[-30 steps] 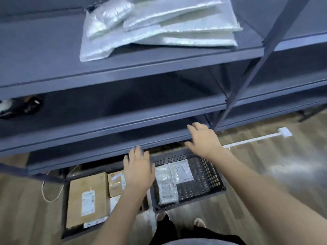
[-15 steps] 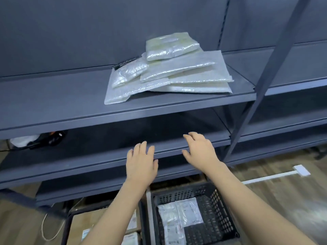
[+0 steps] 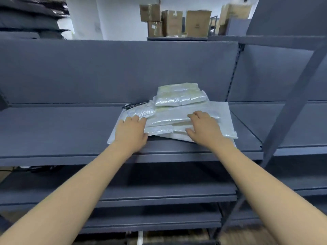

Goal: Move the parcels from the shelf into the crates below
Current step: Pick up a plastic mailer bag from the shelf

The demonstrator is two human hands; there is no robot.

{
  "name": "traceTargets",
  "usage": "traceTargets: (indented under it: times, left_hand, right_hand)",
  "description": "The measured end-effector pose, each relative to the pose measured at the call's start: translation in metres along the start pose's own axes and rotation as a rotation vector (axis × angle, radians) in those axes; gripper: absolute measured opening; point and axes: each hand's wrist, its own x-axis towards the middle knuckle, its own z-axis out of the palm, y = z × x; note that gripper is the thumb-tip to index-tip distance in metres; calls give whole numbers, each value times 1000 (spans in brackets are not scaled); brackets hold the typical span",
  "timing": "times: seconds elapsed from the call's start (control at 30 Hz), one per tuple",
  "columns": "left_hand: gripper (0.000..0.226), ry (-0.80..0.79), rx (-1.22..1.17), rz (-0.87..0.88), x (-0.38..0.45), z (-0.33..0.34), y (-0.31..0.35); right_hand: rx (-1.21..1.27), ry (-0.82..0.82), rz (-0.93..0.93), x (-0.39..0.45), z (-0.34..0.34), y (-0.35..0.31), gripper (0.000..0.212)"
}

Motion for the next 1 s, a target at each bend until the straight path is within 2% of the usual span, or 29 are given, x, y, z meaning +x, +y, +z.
traceTargets:
  times: [0.17,0.33,0.53,0.7,0.83,1.0]
  left_hand:
    - [43,-60,102,0,54,-11,-7]
    - [44,-81,46,7,110,-14,17]
    - [45,-128,-110,-33,157,7,39]
    - [48,-177,-173,-88,178,27,43]
    - [58,-229,-247,-61,189,41,42]
    - [55,-129,-358,-66,195,33,44]
  right_hand:
    - [-145,-62,53,50,-13,40,50]
    - [-239,-91,43,92,-11,62,52]
    - [-148,-112,82,129,-3,85,74]
    - [-116,-194,126,136,9,96,71]
    - [-52,-201,109,138,22,99,72]
    - [127,-125,101,145,23,98,67]
